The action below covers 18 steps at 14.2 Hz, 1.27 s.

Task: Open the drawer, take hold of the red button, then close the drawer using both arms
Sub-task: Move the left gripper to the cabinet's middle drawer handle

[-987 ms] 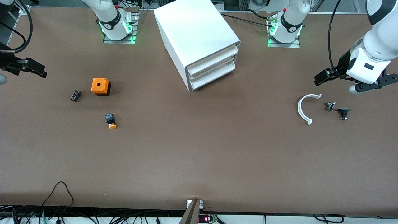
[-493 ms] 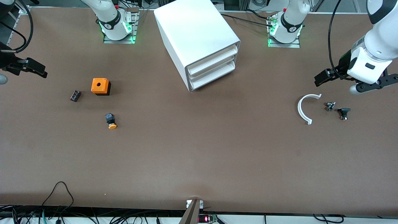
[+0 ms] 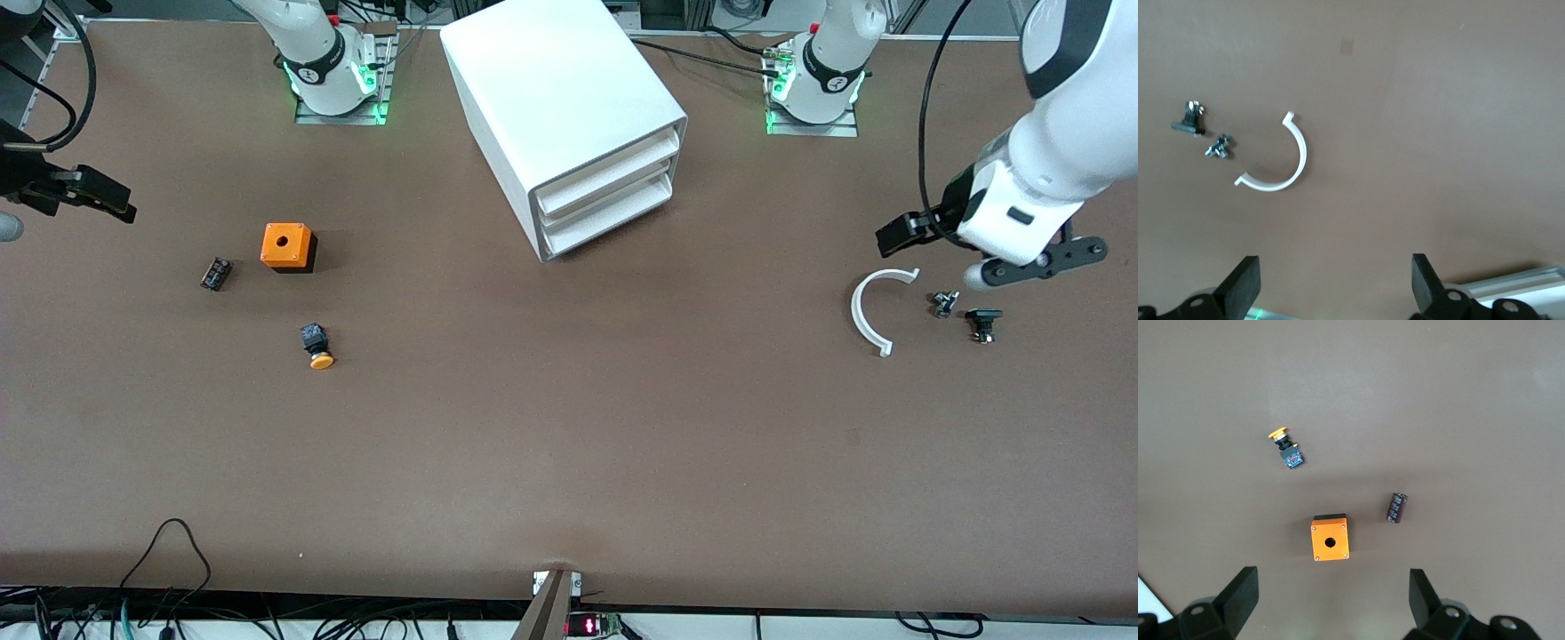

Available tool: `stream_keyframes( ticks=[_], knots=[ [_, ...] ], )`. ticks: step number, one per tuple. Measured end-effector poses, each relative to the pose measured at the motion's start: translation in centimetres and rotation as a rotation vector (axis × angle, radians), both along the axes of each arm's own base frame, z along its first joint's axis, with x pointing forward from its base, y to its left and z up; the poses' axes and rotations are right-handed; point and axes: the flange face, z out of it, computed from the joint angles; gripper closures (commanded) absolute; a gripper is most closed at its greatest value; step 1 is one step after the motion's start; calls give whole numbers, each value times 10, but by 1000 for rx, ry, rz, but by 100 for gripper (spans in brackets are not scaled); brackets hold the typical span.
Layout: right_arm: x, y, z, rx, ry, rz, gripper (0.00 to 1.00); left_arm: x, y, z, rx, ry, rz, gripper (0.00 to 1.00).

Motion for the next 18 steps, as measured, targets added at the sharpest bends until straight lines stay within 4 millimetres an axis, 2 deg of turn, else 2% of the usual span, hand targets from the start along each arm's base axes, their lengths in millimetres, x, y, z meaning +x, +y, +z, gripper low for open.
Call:
stream_keyframes(
  ticks=[2,3,6,14,18],
  knots=[
    [0,0,0,0,1,1,0,10,-3,-26,4,54,-9,0],
    [0,0,-1,0,1,1,0,13,-8,-30,3,64,-20,0],
    [0,1,-1,0,2,1,0,9,-26,-25,4,81,-53,0],
    [1,5,-5,0,9,10,0,9,-17,-11,-21,96,-167,0],
    [2,9,-8,1,12,16,0,5,-20,-17,-102,149,-262,0]
  ],
)
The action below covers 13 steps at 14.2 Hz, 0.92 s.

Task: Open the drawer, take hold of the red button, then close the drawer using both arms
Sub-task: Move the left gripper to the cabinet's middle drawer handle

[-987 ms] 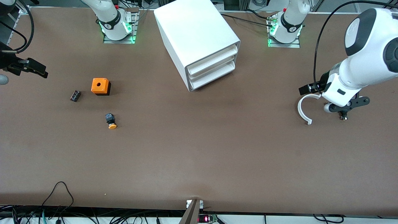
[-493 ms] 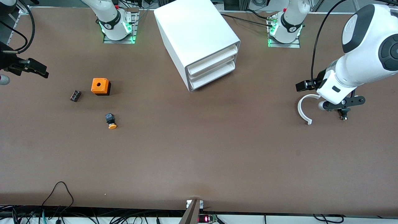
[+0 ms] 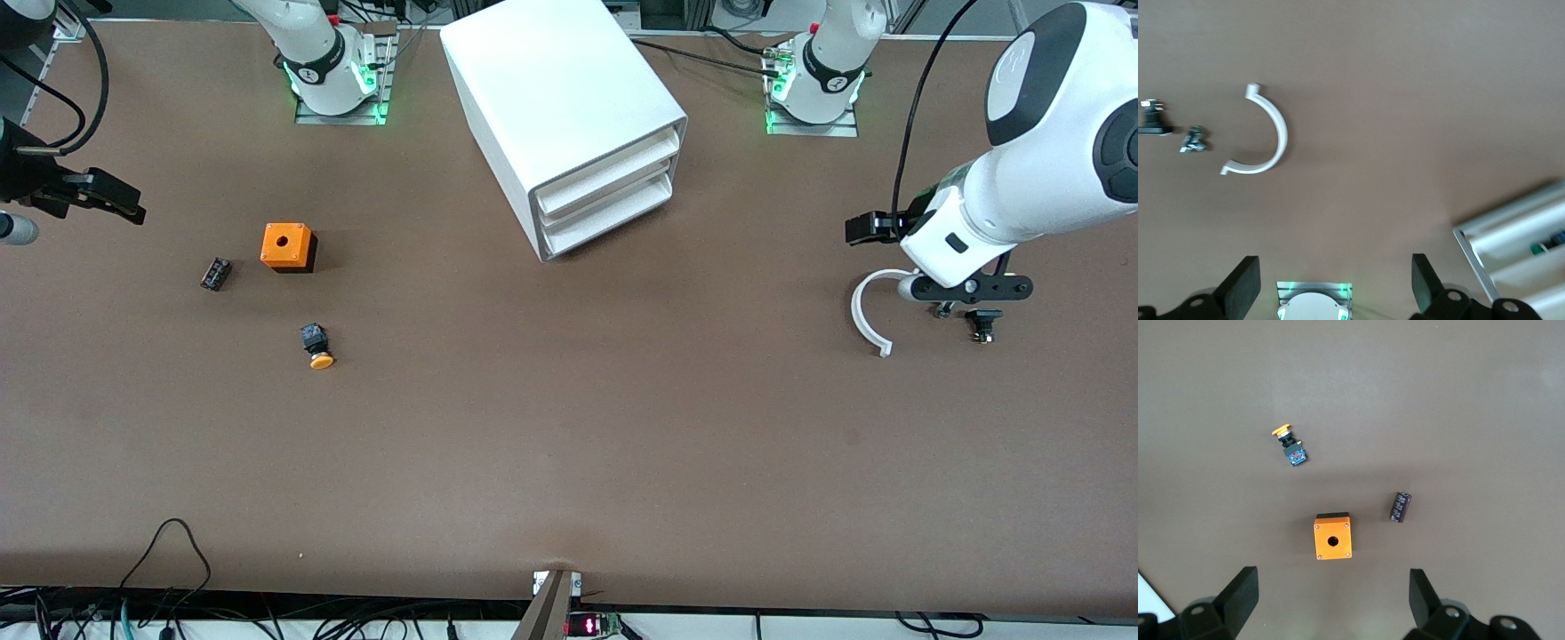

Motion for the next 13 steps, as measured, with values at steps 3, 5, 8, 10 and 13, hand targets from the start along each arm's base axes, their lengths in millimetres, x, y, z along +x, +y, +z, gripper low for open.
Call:
stream_keyframes(
  ticks=[3,5,8,10,13],
  knots=[
    [8,1,-14,-2,12,2,0,4,-4,-35,-118,89,-42,0],
    [12,1,-20,-2,18,2,0,1,-22,-80,-206,193,-40,0],
    [11,3,-17,18,8,-1,0,-13,-54,-153,-362,349,12,0],
    [8,3,-9,23,-6,0,0,-27,-74,-189,-453,419,41,0],
    [8,8,-15,40,5,19,0,-50,-112,-223,-535,472,67,0]
  ],
)
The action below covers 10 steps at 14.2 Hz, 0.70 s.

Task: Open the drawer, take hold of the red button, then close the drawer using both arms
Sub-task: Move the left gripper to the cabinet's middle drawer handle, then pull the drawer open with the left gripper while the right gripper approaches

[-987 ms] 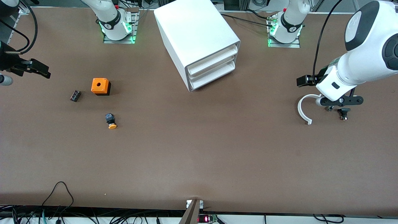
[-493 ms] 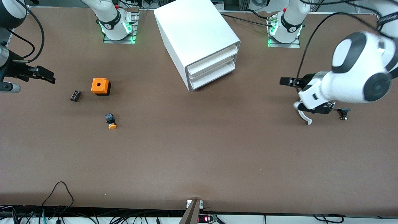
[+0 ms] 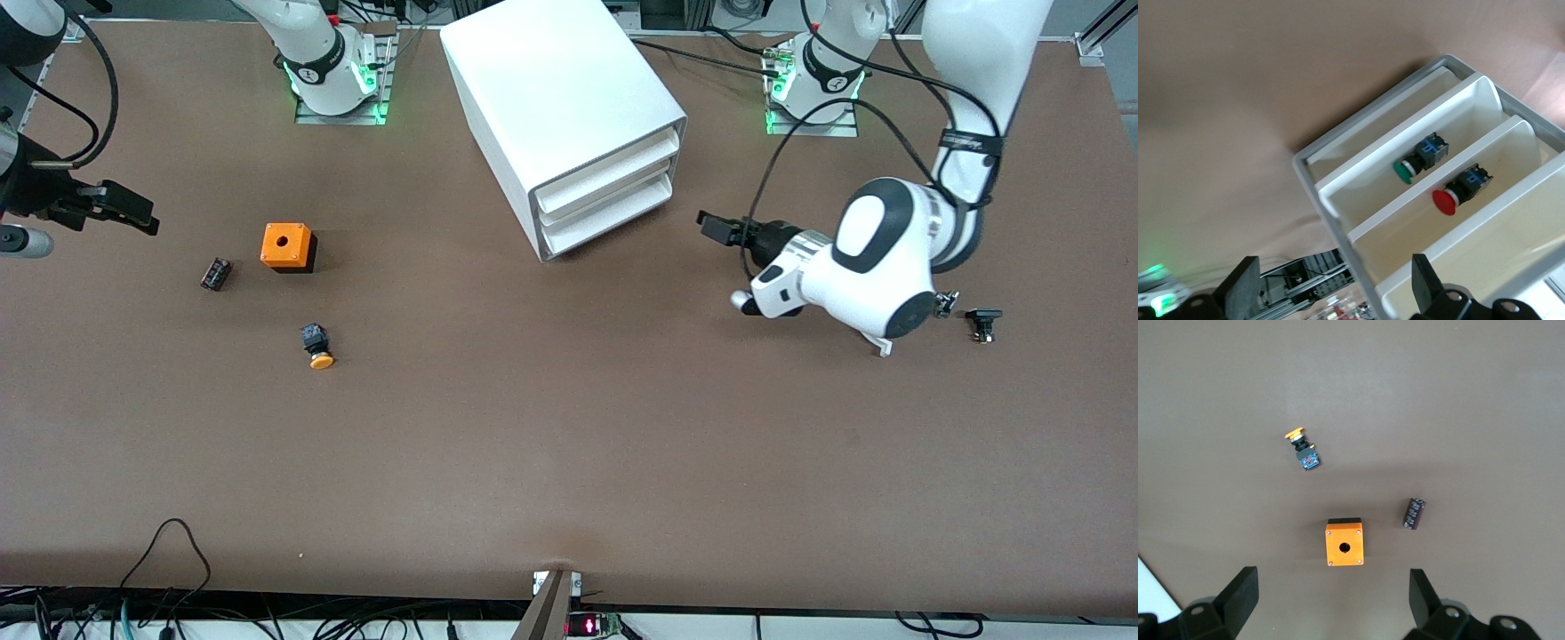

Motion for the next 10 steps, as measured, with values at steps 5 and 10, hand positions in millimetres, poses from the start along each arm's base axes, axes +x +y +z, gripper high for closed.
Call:
stream_keyframes(
  ticks=[5,10],
  knots=[
    [2,23,-21,2,30,42,0,-51,-44,-59,-83,74,25,7],
    [6,37,-63,17,34,117,0,-85,-87,-69,-106,95,-27,16]
  ],
)
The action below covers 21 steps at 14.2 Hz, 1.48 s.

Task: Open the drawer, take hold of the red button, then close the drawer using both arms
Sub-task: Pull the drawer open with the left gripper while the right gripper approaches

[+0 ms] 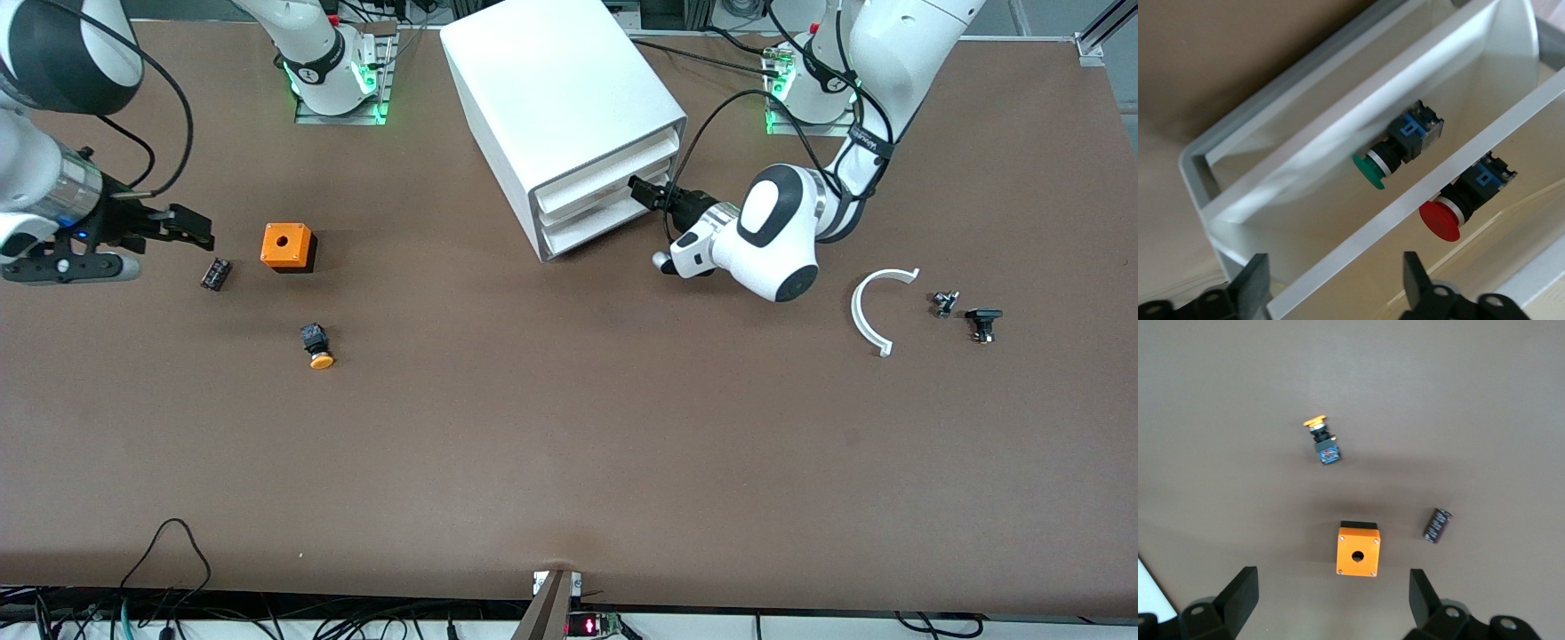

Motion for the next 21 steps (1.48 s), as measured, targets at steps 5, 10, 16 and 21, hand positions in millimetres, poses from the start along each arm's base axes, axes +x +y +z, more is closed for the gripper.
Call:
stream_keyframes(
  ticks=[5,10,16,21],
  knots=[
    [7,57,-23,7,0,102,0,-7,-8,-4,5,-12,0,23],
    [8,103,-27,28,-40,265,0,-26,-23,-14,17,-30,-8,42],
    [5,151,-11,77,-101,460,0,-19,-24,-7,-26,-48,2,100],
    [5,170,-10,98,-131,642,0,34,17,6,-31,-142,72,100]
  ],
)
